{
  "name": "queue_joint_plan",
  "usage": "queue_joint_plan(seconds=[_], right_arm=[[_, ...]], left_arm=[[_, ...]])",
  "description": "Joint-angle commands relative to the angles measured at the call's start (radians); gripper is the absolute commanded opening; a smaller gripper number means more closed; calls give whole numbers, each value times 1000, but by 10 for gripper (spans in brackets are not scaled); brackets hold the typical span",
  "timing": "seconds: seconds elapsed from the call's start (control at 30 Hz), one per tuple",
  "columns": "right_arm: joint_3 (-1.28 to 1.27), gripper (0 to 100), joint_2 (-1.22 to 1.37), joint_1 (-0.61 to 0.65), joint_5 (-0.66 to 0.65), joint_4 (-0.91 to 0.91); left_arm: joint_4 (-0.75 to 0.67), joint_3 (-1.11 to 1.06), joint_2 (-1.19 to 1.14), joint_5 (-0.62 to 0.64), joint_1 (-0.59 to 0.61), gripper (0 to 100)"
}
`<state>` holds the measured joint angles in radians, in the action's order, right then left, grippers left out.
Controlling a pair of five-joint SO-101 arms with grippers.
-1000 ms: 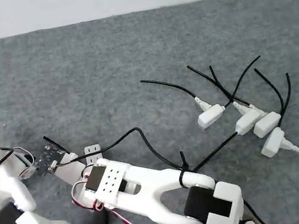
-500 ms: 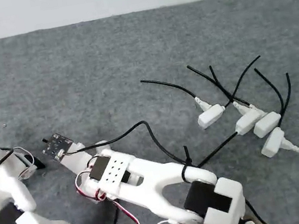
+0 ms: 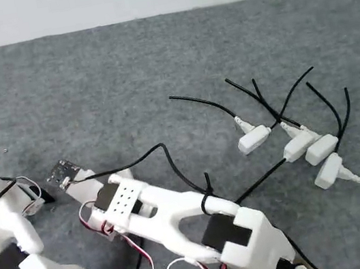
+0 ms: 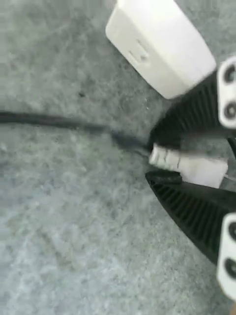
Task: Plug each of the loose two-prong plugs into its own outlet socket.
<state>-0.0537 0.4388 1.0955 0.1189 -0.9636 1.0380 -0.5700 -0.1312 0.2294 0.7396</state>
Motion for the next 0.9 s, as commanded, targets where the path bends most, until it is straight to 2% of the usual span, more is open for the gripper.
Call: queue_joint_plan(seconds=[0.0,0.23,0.37,0.53,0.63,0.77,0.87], right_arm=[[58,5,-27,13,-43,-33],[-17,8,-325,-21,-48,-125],[-167,8,-628,-122,-103,-127],[-385,8,-1050,-295,-146,-120],[-506,8,-1230,-433,-144,-79],[-626,8,-1290,-579,-101,18],[-658,8,-1290,-630,-83,48]], left_arm=[[12,39,3,5,0,262],[12,39,3,3,-5,261],[14,39,25,2,-63,259],[72,31,224,6,-178,179],[109,-42,393,6,-336,175],[106,-179,595,17,-664,174],[103,-226,671,129,-895,174]])
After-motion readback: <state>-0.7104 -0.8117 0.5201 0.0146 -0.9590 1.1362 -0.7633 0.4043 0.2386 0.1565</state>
